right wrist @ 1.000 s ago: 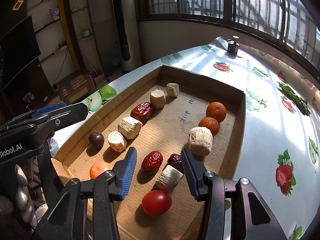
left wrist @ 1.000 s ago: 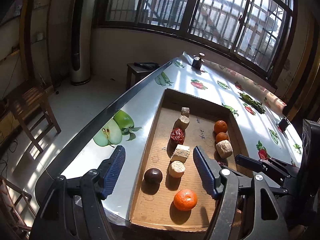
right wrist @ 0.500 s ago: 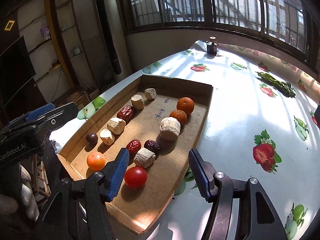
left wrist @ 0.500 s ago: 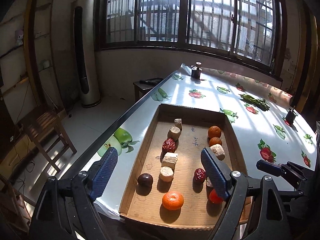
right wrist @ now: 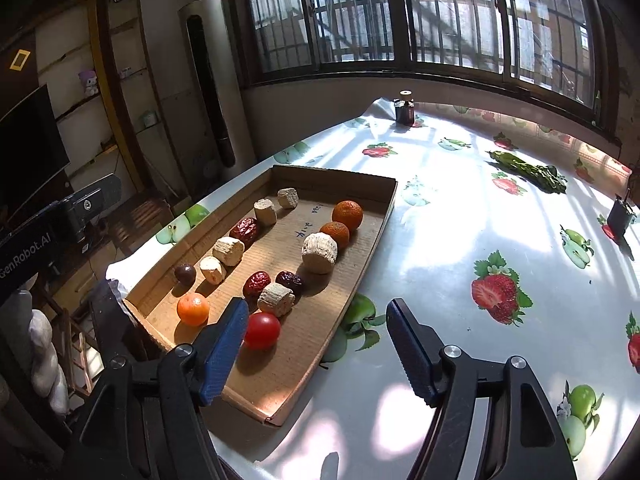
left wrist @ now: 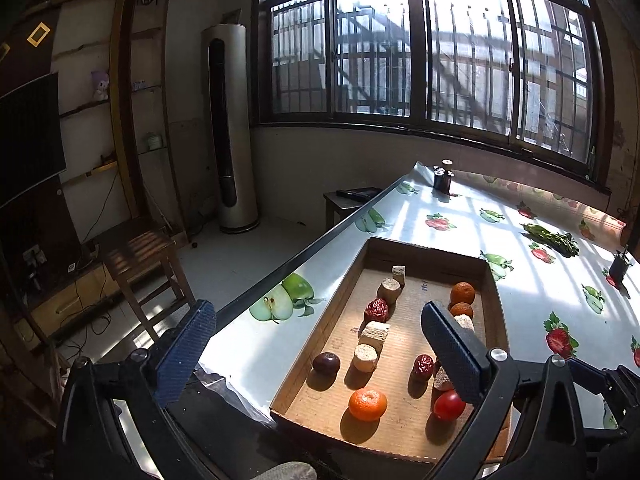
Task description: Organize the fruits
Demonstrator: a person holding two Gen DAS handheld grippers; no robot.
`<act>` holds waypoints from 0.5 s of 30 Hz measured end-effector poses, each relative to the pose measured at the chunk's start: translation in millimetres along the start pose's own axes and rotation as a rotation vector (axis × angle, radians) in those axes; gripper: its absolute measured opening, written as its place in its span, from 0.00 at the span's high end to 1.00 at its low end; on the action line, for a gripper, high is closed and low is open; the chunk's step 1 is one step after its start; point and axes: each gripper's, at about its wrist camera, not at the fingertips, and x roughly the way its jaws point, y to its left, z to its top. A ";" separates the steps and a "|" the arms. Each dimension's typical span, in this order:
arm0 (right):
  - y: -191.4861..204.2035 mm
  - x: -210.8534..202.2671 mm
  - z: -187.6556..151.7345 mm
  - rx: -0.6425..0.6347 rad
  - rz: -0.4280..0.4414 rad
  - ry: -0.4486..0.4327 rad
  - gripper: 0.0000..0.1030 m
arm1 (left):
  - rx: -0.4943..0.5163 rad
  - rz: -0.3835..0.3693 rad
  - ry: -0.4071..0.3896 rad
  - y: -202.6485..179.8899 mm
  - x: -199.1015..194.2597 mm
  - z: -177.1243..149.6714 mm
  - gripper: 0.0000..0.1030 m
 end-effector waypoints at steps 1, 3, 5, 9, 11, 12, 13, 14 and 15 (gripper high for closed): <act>1.1 -1.8 -1.3 -0.001 -0.001 -0.003 0.24 | 0.002 -0.006 0.009 -1.3 0.4 -0.8 0.00; 2.8 -4.2 -3.5 -0.008 -0.003 -0.007 0.24 | 0.003 -0.021 0.024 -4.4 1.1 -2.4 0.00; 4.2 -6.2 -5.2 -0.015 -0.007 -0.011 0.23 | 0.009 -0.037 0.036 -7.7 1.1 -3.9 0.00; 3.0 -8.0 -6.8 -0.009 -0.010 -0.017 0.19 | 0.033 -0.055 0.051 -15.1 2.2 -7.1 0.00; 0.9 -7.4 -7.0 -0.002 -0.007 -0.016 0.19 | 0.044 -0.065 0.056 -17.7 3.8 -8.5 0.00; 0.4 -7.3 -8.1 0.001 -0.009 -0.015 0.19 | 0.049 -0.073 0.061 -19.1 4.3 -9.2 0.00; -0.5 -6.7 -8.3 0.004 -0.010 -0.013 0.19 | 0.052 -0.081 0.068 -20.7 5.3 -10.1 0.00; -1.1 -6.2 -8.5 0.007 -0.011 -0.012 0.19 | 0.056 -0.089 0.076 -22.2 6.2 -11.0 0.00; -1.5 -6.1 -9.1 0.010 -0.010 -0.011 0.19 | 0.060 -0.097 0.084 -23.5 7.3 -12.0 0.00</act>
